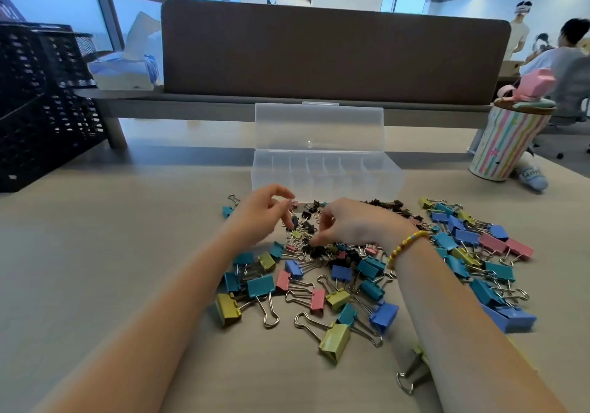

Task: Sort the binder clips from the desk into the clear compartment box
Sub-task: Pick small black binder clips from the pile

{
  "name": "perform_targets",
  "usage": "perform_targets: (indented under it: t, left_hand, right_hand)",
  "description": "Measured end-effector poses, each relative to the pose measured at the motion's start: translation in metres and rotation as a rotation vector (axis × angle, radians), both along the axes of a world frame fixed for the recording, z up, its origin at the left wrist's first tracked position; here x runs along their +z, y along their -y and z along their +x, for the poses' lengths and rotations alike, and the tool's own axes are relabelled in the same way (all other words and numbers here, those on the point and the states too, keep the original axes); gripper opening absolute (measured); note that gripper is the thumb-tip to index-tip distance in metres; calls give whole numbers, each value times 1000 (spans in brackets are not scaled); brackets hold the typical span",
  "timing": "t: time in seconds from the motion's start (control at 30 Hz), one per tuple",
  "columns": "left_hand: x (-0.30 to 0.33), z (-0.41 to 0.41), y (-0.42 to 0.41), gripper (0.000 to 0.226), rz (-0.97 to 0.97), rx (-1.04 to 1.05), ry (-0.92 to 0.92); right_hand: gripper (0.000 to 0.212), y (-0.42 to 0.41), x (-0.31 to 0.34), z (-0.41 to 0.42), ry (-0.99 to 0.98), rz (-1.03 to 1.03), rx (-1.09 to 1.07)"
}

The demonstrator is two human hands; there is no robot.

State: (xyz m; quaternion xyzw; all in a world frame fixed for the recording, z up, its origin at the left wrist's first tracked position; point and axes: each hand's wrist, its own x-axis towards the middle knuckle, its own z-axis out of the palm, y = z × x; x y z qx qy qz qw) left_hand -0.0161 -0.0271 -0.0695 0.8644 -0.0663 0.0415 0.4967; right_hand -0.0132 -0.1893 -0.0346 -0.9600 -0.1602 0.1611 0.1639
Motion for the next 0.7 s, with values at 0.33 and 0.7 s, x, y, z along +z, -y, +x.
perform_targets:
  t: [0.33,0.7]
  left_hand:
    - [-9,-3,4,19,545,-36,127]
    - [5,-5,-21,26,544,-210,-163]
  right_hand:
    - [16,-12,-17,4,78,-23,-35]
    - [20,-15,-25,9,238,155,-159]
